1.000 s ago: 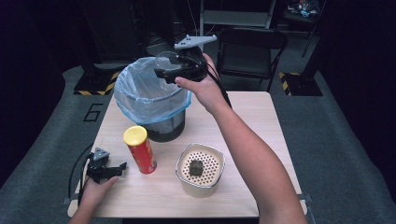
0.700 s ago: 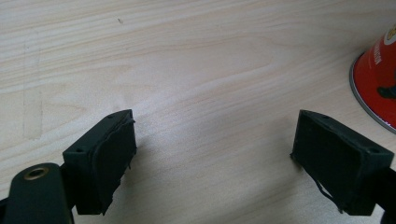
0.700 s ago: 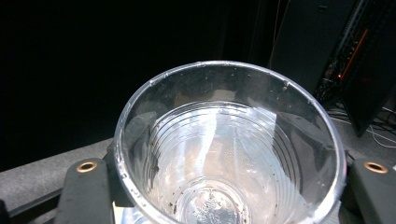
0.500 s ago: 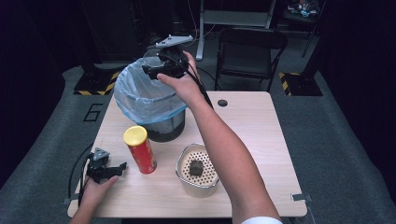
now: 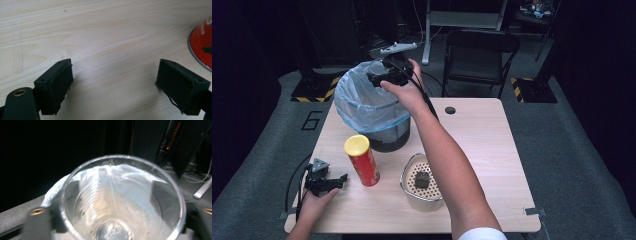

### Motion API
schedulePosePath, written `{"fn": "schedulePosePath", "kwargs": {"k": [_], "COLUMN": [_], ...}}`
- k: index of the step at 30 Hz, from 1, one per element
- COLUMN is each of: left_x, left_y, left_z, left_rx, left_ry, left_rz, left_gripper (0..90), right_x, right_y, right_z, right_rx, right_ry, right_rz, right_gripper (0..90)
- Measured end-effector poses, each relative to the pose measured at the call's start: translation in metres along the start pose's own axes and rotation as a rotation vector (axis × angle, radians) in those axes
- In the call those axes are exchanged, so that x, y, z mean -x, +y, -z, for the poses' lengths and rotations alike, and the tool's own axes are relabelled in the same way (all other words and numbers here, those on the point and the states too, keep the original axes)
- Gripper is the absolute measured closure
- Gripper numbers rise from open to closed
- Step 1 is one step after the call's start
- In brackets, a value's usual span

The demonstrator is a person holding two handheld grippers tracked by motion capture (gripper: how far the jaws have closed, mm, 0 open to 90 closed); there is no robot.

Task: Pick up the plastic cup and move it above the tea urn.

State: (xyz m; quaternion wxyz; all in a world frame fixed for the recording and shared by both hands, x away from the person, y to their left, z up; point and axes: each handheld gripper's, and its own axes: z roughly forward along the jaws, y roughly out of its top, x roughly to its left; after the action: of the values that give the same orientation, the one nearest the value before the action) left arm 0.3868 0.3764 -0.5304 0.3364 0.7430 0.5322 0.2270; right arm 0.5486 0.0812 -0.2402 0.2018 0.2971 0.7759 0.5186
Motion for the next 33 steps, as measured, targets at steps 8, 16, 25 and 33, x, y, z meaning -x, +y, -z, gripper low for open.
{"fn": "schedulePosePath", "kwargs": {"k": [8,16,25,33], "left_x": [0.0,0.0,0.0,0.001], "left_y": [0.0,0.0,0.0,0.0], "left_z": [0.0,0.0,-0.001,-0.002], "left_rx": [0.0,-0.004,0.006,0.006], "left_ry": [-0.001,-0.007,-0.008,-0.013], "left_rz": [0.001,-0.002,-0.013,-0.005], "left_gripper": [13.2,11.8,10.9,10.6], "right_x": [-0.004,0.001,0.012,0.018], "right_y": [-0.008,-0.01,-0.018,-0.037], "right_z": [-0.006,0.016,0.06,0.096], "right_rx": [0.02,0.041,0.054,0.048], "right_ry": [0.019,0.014,0.014,-0.005], "right_rz": [0.007,0.029,0.062,0.099], "right_gripper": [0.0,1.8,13.5,16.6]}}
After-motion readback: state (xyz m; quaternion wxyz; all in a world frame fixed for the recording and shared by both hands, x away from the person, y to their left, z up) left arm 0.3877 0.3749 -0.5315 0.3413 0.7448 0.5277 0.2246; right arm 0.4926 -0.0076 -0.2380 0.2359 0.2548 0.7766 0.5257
